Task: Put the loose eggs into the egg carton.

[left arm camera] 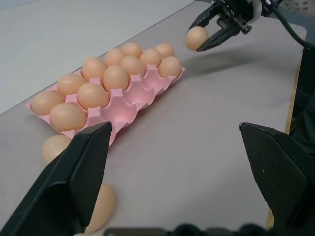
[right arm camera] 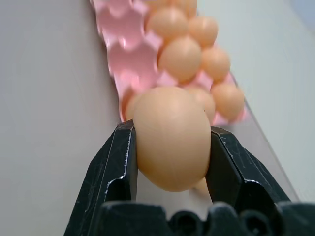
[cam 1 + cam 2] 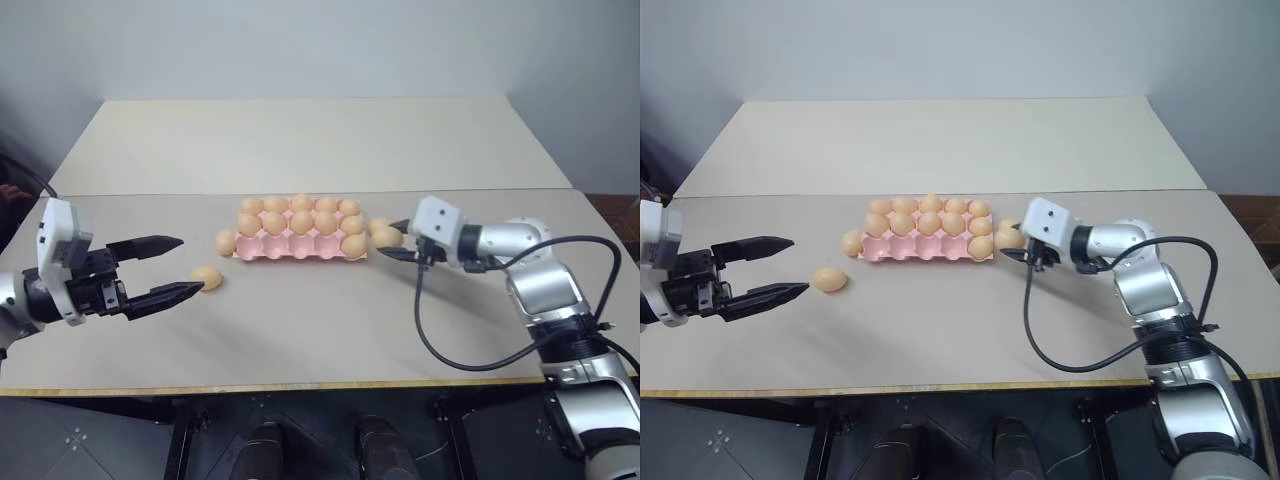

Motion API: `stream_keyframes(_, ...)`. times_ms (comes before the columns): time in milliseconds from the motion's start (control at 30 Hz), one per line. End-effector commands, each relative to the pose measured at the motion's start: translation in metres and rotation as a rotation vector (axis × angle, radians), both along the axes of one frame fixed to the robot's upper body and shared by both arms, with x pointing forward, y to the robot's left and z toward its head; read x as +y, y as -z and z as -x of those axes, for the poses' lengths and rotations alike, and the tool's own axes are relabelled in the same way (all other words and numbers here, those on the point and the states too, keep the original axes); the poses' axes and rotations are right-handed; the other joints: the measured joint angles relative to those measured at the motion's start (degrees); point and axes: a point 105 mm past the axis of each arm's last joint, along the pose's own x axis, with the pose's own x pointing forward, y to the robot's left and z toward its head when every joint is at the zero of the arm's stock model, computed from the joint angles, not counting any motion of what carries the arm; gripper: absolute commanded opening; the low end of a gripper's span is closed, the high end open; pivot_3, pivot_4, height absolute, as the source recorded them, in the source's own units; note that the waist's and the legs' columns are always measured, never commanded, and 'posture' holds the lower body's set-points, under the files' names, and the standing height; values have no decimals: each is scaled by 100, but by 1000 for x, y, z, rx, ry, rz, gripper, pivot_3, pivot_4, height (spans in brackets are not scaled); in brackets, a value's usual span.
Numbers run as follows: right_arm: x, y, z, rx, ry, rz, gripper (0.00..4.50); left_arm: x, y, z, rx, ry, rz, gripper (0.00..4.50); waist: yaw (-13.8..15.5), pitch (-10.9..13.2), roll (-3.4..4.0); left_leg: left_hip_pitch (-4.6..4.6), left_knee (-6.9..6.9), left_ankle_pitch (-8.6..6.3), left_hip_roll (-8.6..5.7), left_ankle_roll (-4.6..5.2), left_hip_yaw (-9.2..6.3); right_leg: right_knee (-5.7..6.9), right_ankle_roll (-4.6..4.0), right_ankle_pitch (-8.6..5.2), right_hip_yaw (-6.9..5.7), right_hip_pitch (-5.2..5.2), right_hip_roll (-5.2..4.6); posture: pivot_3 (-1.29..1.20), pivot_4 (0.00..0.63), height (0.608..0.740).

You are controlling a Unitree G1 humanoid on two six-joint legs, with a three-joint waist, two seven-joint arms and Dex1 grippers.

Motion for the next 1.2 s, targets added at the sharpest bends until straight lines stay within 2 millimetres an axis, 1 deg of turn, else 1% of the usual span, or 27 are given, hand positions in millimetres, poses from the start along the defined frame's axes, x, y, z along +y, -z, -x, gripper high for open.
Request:
stream_keyframes(33, 24, -11, -6, -48, -17, -12, 1828, -1, -10, 1, -42, 6, -3, 4500, -11, 0, 0, -1, 0, 0, 0, 0, 0, -1, 0, 0, 0, -1, 0, 0, 150, 740)
stream_keyframes(167, 44, -9, -18, -54, -14, -18, 1828, -2, -9, 1, -44, 5, -3, 4500, -10, 0, 0, -7, 0, 0, 0, 0, 0, -5, 0, 0, 0, -6, -2, 0, 150, 740)
stream_keyframes(300, 54, -4, -20, -24, -38, -5, 1828, -1, -8, 3, -43, -2, -7, 4500, -9, 0, 0, -8, 0, 0, -1, -1, 0, -4, -1, 1, 0, -8, -2, 0, 150, 740)
stream_keyframes(400, 57, -1, -20, 5, -40, -6, 2672, 1, -7, 4, -40, -11, -15, 4500, -12, 0, 0, -9, -1, 0, -1, -1, -1, -3, -1, 1, 0, -9, -2, 0, 150, 740)
stream_keyframes(567, 61, -7, -18, 0, -47, -34, 4356, 1, -5, 4, -34, -13, -18, 4500, -19, 0, 0, -7, -1, 0, -1, -1, -1, -1, -1, 1, 1, -9, -1, 0, 150, 740)
stream_keyframes(600, 60, -8, -18, -4, -42, -40, 4456, 1, -4, 3, -34, -12, -18, 4500, -19, 0, 0, -7, -1, 0, -1, -1, -1, -1, -1, 1, 1, -9, -1, 0, 150, 740)
stream_keyframes(667, 57, -12, -17, -13, -35, -47, 4456, 0, -4, 2, -33, -8, -18, 4500, -23, 0, 0, -7, -1, 0, -1, -1, -1, -2, -1, 1, 1, -9, -1, 0, 150, 740)
stream_keyframes(733, 46, -21, -13, -29, -20, -59, 4456, -1, -3, 1, -31, 0, -18, 4500, -14, 1, 1, -9, -1, 0, -1, -1, -1, -2, -1, 1, 1, -10, -1, 0, 150, 740)
stream_keyframes(833, 23, -37, -3, -46, 8, -91, 4456, 1, -3, -1, -26, 6, -20, 4500, 36, 1, 1, -13, -1, 0, -1, -1, -2, -5, -1, 1, -1, -12, -2, 0, 150, 740)
stream_keyframes(900, 4, -45, 7, -59, 20, -109, 4456, 6, -2, -2, -16, 4, -28, 4500, 72, 1, 1, -13, 0, 0, -2, -1, -2, -6, 0, 1, -1, -11, -3, 0, 150, 740)
stream_keyframes(1000, -26, -54, 27, -68, 35, -123, 4456, 18, -3, -4, -2, -1, -40, 4500, 82, 1, 0, -13, -1, 0, -2, 0, -3, -8, 0, 1, -5, -9, -3, 0, 150, 740)
stream_keyframes(1100, -55, -61, 48, -64, 57, -143, 4456, 26, -5, -7, -10, -13, -17, 4500, 78, 1, 0, -12, -1, -1, -2, 0, 0, -8, 0, 0, -3, -7, -3, 0, 150, 740)
stream_keyframes(1200, -73, -63, 66, -31, 63, -145, 4456, 32, -5, -7, 0, -12, -14, 4500, 57, 1, 0, -11, 0, -1, -1, 1, 1, -7, 0, 0, -2, -6, -2, 0, 150, 740)
